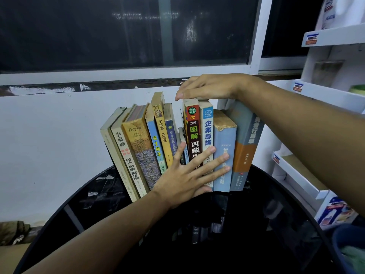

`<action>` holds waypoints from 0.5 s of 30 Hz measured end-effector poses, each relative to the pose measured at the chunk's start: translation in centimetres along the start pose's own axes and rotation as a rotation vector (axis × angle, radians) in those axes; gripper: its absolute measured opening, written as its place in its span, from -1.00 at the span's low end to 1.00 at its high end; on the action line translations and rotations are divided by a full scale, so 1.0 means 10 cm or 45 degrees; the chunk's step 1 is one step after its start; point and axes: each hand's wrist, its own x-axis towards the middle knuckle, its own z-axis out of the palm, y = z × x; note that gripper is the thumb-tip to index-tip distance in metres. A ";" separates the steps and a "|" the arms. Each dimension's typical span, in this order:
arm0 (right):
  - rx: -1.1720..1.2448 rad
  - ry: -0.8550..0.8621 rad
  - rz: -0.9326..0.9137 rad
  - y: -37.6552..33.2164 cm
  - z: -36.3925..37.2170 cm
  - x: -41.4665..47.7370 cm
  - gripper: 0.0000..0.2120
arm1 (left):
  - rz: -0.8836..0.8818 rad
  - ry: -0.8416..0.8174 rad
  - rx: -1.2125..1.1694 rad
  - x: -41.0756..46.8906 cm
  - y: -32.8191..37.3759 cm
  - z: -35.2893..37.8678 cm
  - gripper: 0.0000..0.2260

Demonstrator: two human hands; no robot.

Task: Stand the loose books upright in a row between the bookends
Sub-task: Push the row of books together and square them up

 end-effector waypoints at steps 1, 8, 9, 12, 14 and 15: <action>0.007 -0.004 0.007 0.02 0.00 0.01 -0.48 | 0.003 0.000 -0.002 0.01 0.00 0.00 -0.37; 0.098 -0.026 0.045 0.00 0.01 0.00 -0.55 | -0.008 -0.012 -0.018 -0.01 0.02 0.00 -0.37; 0.111 -0.031 0.050 0.00 0.01 0.00 -0.58 | -0.011 -0.011 -0.020 -0.01 0.01 0.01 -0.37; 0.126 -0.049 0.057 0.00 0.01 0.00 -0.60 | -0.011 -0.014 -0.021 0.00 0.01 0.00 -0.37; 0.141 -0.048 0.066 0.00 0.00 -0.01 -0.62 | -0.010 -0.009 -0.022 0.00 0.02 0.00 -0.37; 0.143 -0.052 0.066 0.01 0.00 -0.01 -0.62 | -0.012 -0.004 -0.021 -0.01 0.02 0.00 -0.37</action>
